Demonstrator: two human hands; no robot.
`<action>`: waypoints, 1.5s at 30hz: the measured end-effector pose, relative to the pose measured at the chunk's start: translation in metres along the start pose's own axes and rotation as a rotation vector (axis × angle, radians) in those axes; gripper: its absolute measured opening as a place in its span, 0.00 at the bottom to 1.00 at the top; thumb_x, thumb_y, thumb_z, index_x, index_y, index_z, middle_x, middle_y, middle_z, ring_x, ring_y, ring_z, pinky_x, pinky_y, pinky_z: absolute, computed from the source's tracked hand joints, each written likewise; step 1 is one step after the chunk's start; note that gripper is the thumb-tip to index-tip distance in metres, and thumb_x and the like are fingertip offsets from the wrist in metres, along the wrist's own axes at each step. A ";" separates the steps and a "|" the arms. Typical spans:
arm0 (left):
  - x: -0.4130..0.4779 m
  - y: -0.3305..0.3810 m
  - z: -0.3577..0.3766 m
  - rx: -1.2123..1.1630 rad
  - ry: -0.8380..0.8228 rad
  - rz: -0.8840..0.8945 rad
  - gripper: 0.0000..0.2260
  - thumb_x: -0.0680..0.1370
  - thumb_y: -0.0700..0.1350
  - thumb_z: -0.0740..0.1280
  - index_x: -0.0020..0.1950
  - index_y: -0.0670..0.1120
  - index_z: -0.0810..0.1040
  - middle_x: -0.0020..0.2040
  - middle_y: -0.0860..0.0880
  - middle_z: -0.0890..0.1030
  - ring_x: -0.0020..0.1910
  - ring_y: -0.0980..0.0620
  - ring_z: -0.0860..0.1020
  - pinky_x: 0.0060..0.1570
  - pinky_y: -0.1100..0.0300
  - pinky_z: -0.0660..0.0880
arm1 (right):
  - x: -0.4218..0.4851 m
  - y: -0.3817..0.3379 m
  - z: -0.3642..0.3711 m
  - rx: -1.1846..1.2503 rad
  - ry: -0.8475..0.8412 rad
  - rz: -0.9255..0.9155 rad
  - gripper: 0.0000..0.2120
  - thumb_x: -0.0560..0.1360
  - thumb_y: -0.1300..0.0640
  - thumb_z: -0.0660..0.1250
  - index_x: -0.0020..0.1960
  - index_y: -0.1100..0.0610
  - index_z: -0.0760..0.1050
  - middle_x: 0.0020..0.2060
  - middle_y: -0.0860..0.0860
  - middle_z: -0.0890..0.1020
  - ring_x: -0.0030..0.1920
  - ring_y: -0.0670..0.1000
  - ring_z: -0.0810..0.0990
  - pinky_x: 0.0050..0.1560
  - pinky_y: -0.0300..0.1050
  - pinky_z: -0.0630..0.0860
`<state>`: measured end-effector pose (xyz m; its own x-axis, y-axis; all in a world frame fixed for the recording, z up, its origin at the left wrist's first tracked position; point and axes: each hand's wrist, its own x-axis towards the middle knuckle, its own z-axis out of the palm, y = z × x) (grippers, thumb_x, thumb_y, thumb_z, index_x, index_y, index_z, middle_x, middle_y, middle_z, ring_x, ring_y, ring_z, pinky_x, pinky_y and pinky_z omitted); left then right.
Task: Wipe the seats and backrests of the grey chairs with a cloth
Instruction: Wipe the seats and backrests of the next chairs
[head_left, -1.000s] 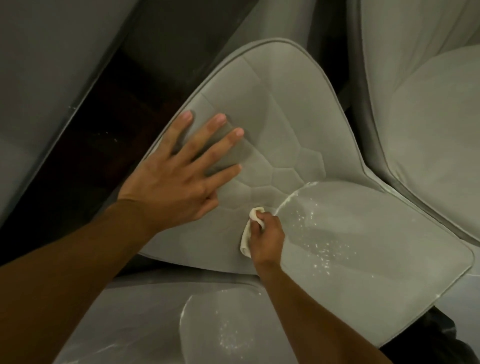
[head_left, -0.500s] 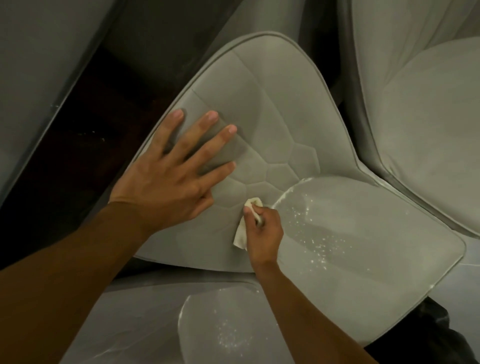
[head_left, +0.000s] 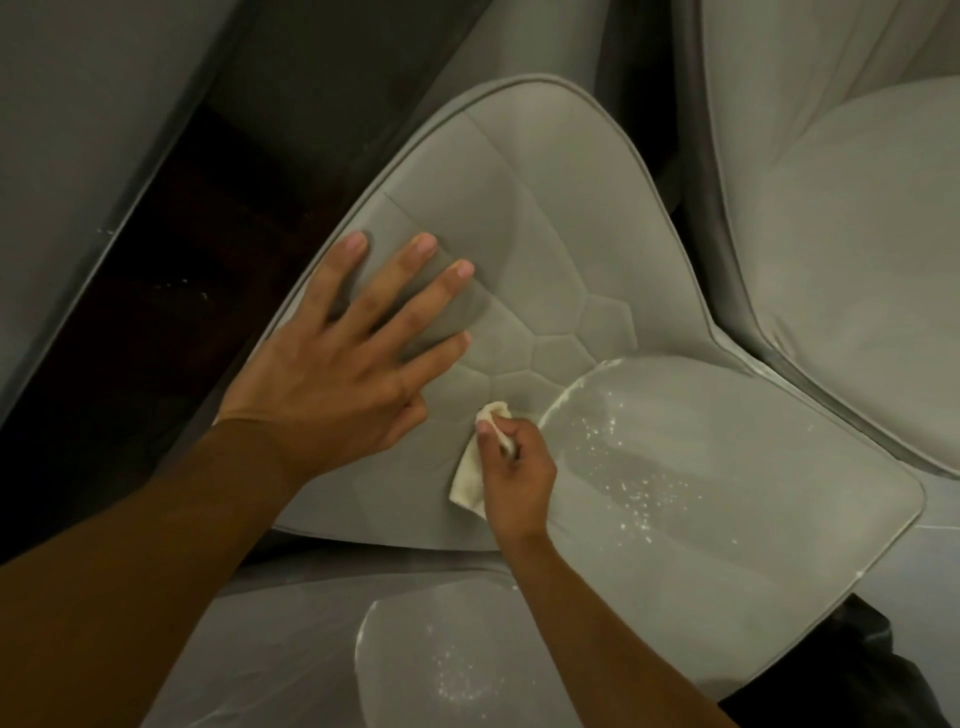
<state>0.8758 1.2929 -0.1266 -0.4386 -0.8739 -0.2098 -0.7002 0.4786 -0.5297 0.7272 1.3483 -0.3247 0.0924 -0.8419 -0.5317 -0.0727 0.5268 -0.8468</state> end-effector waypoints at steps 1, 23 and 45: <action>0.000 0.000 0.001 -0.002 -0.001 -0.001 0.30 0.77 0.58 0.66 0.78 0.50 0.69 0.83 0.38 0.51 0.81 0.33 0.48 0.76 0.31 0.46 | 0.008 0.004 0.002 -0.027 0.028 0.035 0.04 0.77 0.52 0.71 0.47 0.51 0.78 0.42 0.49 0.82 0.44 0.46 0.80 0.49 0.39 0.76; 0.001 0.003 0.004 0.017 0.074 -0.025 0.29 0.76 0.57 0.68 0.76 0.50 0.73 0.82 0.39 0.55 0.81 0.33 0.52 0.77 0.32 0.46 | 0.109 -0.032 -0.031 0.059 0.266 0.430 0.07 0.77 0.55 0.70 0.52 0.55 0.74 0.49 0.52 0.79 0.55 0.57 0.80 0.59 0.45 0.74; 0.000 0.002 0.007 0.020 0.080 -0.015 0.26 0.79 0.55 0.62 0.76 0.48 0.72 0.82 0.37 0.56 0.80 0.32 0.53 0.77 0.31 0.46 | 0.043 -0.175 -0.026 0.382 0.201 -0.136 0.08 0.75 0.54 0.73 0.52 0.49 0.77 0.49 0.47 0.83 0.49 0.45 0.83 0.51 0.42 0.81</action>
<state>0.8782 1.2928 -0.1334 -0.4720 -0.8710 -0.1360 -0.6958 0.4628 -0.5492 0.7176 1.2170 -0.1989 -0.1213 -0.8926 -0.4342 0.3024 0.3834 -0.8727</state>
